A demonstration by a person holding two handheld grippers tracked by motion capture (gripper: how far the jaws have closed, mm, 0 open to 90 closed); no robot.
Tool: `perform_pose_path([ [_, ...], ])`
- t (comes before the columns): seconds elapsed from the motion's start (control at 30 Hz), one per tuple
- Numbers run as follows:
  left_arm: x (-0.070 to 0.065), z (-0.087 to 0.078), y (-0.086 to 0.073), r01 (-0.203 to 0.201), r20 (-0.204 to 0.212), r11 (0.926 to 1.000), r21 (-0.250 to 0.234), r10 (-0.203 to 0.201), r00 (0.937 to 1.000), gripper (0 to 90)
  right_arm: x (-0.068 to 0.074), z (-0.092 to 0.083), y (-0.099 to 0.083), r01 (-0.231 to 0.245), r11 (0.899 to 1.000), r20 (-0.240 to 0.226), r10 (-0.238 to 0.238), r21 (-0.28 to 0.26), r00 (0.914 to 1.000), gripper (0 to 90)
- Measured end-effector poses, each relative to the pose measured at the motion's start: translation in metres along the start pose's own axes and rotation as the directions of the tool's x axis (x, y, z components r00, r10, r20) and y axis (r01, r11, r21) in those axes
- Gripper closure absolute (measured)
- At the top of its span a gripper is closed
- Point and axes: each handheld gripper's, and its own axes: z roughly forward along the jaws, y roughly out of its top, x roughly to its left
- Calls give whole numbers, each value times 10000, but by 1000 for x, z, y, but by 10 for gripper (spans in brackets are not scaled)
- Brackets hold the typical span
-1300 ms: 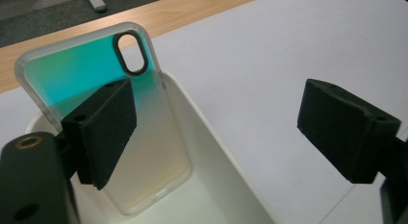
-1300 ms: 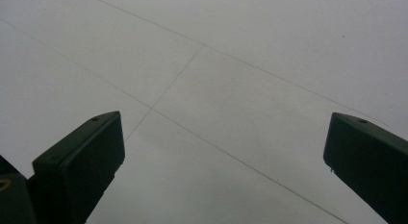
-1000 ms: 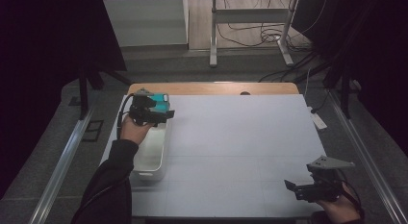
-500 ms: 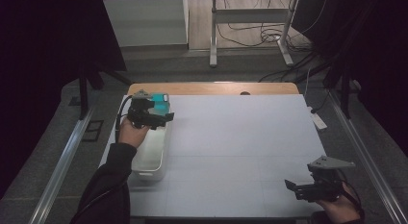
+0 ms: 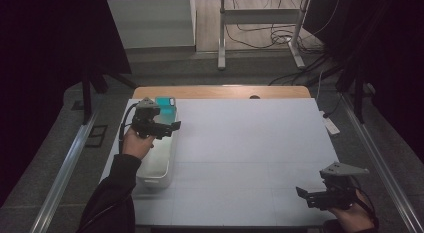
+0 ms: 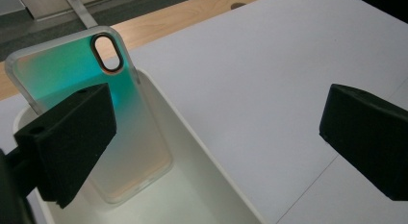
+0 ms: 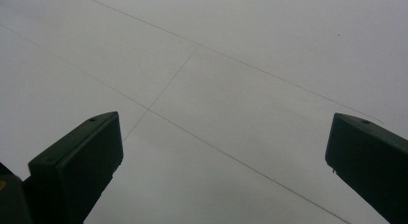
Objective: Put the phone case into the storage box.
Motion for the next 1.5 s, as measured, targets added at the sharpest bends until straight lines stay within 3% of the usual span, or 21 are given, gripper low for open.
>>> perform_pose_path([
  [0.6,-11,-3,-14,-165,95,9997,-181,166,9998,0,0,0,0,48,10000,-21,-48,-9,10000,0],
  [1.5,-26,-23,-26,-254,-38,9990,-357,253,9997,0,1,0,0,128,9999,-99,-128,14,9999,0],
])
